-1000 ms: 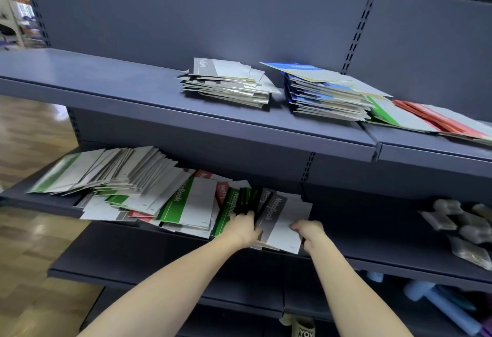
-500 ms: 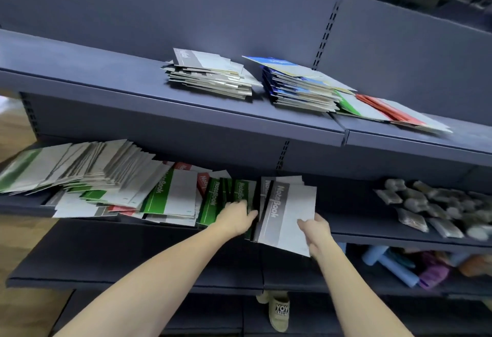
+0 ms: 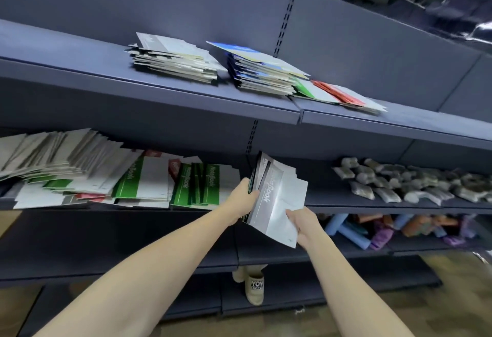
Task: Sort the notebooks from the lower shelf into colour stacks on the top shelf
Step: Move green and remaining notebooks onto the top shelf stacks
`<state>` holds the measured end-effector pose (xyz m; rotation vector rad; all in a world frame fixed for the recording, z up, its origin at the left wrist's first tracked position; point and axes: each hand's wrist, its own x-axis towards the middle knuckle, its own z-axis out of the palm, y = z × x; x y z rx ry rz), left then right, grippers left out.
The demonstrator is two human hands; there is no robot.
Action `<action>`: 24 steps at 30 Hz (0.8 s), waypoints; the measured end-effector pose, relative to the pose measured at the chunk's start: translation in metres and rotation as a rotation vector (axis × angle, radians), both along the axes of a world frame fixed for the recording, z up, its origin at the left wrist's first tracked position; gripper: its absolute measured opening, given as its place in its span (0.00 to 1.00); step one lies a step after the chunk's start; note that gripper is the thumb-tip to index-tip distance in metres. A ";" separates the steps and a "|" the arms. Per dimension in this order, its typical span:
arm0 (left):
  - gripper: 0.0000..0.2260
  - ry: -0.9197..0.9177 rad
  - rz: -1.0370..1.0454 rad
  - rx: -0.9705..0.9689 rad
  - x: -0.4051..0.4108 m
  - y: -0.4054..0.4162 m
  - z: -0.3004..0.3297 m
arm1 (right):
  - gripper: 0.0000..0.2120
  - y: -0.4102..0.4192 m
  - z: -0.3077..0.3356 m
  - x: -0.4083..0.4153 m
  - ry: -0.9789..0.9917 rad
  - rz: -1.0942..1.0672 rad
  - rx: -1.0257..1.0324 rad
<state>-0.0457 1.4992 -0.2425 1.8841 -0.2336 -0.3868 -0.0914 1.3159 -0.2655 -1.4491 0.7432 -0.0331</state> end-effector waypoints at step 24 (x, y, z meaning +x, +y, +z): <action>0.10 -0.686 0.228 0.168 -0.043 -0.079 0.169 | 0.05 -0.081 0.150 -0.003 -0.472 0.049 -0.145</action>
